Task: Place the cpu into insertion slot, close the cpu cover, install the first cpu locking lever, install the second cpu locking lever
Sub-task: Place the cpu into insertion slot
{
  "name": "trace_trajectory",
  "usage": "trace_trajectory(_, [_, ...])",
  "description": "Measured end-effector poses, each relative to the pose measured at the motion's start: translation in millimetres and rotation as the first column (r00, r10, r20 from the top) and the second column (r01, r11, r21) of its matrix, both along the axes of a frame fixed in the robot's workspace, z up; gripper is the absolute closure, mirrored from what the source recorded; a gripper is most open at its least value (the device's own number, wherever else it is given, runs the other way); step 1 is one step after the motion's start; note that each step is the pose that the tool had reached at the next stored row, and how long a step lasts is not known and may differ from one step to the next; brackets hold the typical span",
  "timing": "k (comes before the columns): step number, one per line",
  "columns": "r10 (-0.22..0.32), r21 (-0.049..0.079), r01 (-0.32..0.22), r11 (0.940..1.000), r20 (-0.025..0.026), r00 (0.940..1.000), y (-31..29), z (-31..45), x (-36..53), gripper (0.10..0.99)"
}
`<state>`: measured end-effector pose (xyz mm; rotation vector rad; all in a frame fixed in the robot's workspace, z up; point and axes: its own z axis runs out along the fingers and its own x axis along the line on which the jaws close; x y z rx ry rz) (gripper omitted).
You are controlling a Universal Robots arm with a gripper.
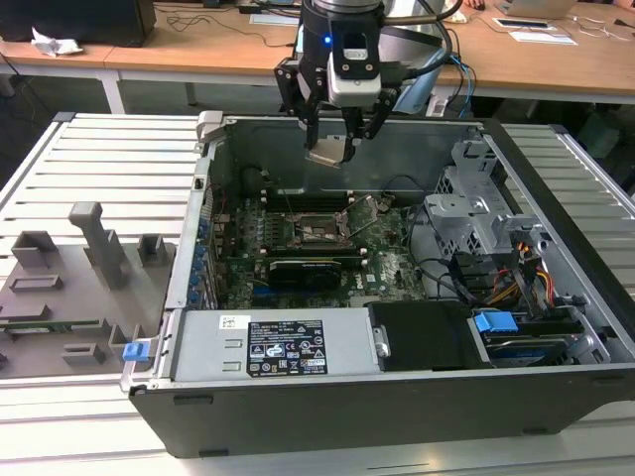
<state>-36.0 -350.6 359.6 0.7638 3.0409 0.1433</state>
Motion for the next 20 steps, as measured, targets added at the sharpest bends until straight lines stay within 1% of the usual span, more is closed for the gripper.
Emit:
trace_trajectory(9, [-0.047,0.000,0.047,0.9989,0.0000,0.9989,0.0,-0.2,0.0,0.561])
trace_trajectory(12, [-0.080,0.000,0.080,0.9968,0.0000,0.9968,0.0,-0.4,0.0,0.561])
trace_trajectory(20, [-0.121,0.000,0.121,0.9927,0.0000,0.9927,0.0,-0.5,0.0,0.561])
